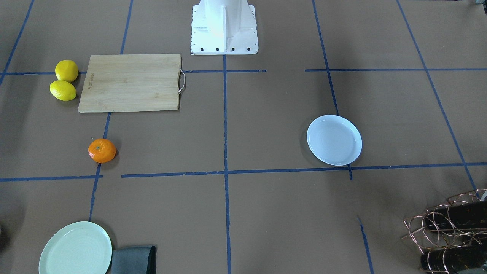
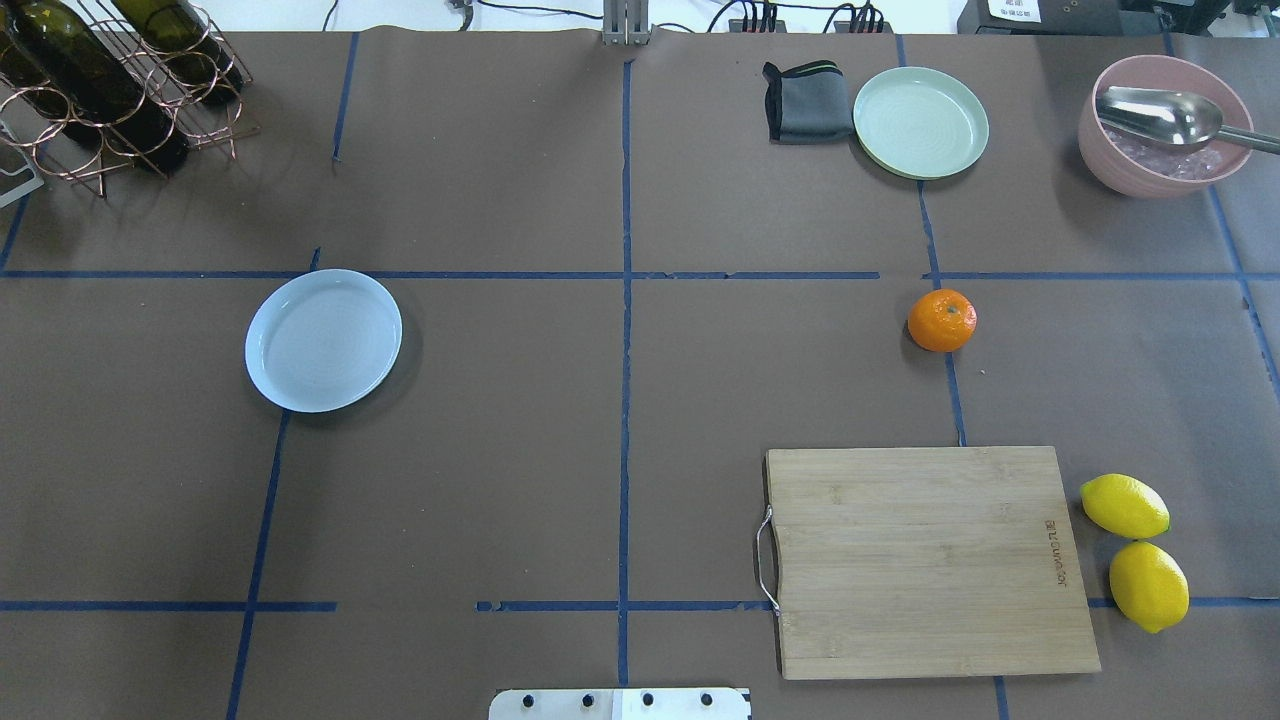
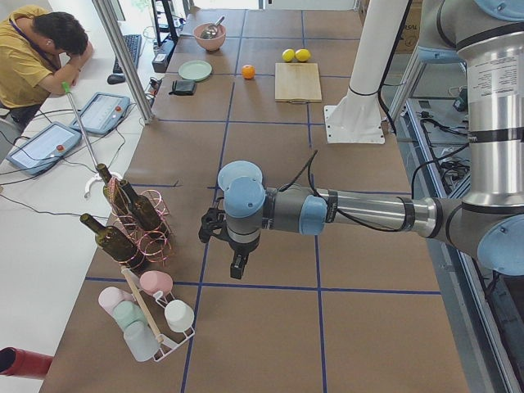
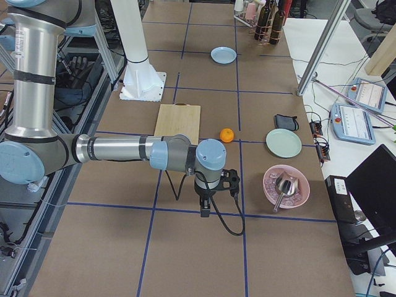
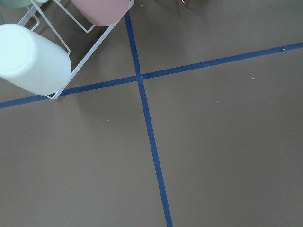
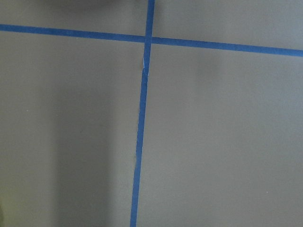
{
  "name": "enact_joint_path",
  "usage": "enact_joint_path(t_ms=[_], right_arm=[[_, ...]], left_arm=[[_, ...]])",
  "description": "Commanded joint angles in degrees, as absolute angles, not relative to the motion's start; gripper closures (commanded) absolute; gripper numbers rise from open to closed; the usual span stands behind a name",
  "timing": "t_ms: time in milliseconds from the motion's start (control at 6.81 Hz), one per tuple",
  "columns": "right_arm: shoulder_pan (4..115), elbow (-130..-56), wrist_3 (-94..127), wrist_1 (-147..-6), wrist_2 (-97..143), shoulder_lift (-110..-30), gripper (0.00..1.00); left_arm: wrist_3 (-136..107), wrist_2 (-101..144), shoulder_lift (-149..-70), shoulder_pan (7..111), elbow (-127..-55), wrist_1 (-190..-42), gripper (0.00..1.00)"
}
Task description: Pick orange to plate
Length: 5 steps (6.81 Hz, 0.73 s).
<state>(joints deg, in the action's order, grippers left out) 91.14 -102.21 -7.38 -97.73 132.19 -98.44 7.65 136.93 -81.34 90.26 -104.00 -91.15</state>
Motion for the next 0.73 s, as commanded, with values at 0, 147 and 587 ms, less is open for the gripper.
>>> enact_joint_path(t_ms=[0,147,587], right_arm=[[91.1,-102.2,-7.4,-97.7,132.2,-98.4,0.00],[91.1,-102.6,-7.4,-97.7,132.2,-97.9,0.00],[91.1,-108.4,-6.2,-97.7,132.2,-95.1,0.00]], left_arm=[[7.6,136.8,-81.1,90.3,-105.5,-91.1,0.00],[7.6,136.8,-81.5,90.3,-105.6,-91.1,0.00],[7.1,136.9,-85.7,90.1,-104.7,-95.2,0.00]])
